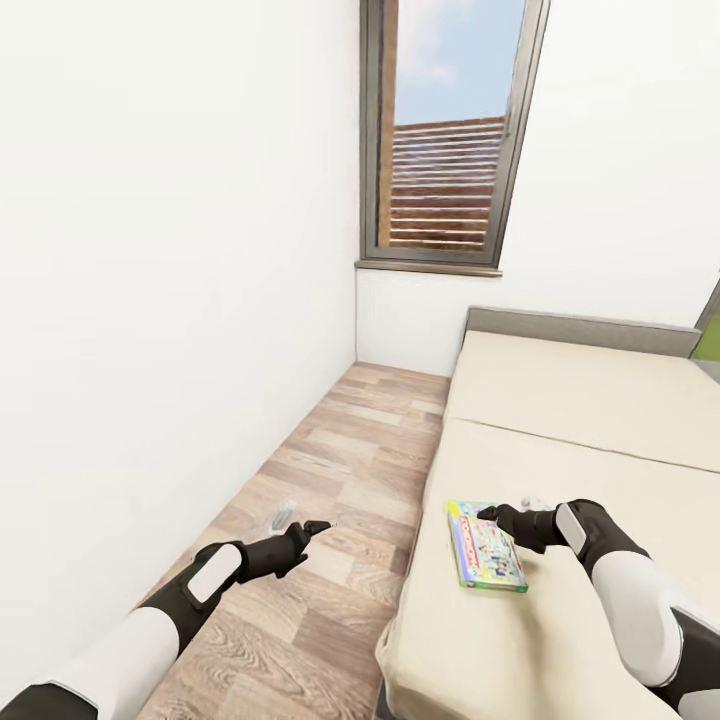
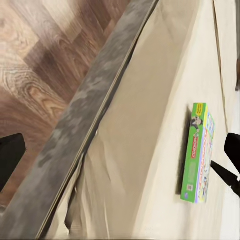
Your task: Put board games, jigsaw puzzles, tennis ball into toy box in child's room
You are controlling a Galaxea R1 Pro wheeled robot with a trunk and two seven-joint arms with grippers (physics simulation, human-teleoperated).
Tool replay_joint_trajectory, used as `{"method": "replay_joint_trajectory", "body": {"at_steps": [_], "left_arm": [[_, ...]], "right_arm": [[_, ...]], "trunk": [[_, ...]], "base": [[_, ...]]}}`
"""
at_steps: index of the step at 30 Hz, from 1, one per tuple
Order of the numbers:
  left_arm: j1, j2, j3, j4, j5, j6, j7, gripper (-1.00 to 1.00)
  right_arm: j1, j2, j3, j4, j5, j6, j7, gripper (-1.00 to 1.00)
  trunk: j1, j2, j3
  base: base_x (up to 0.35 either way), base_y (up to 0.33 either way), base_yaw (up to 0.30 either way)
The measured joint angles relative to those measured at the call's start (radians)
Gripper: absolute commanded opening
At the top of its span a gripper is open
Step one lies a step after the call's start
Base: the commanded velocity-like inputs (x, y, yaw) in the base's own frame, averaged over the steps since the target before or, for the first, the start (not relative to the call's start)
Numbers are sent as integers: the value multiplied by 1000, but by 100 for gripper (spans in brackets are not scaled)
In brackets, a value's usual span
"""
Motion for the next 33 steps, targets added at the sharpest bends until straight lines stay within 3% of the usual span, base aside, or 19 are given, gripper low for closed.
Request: {"method": "replay_joint_trajectory", "body": {"at_steps": [23, 33], "left_arm": [[5, -1, -1, 0, 0, -7, -6, 100], [6, -6, -1, 1, 0, -7, -3, 100]], "right_arm": [[0, 1, 0, 0, 0, -1, 0, 100], [0, 1, 0, -1, 0, -2, 0, 100]], "trunk": [[0, 0, 12], [0, 0, 15]], "base": [[0, 0, 156], [0, 0, 39]]}}
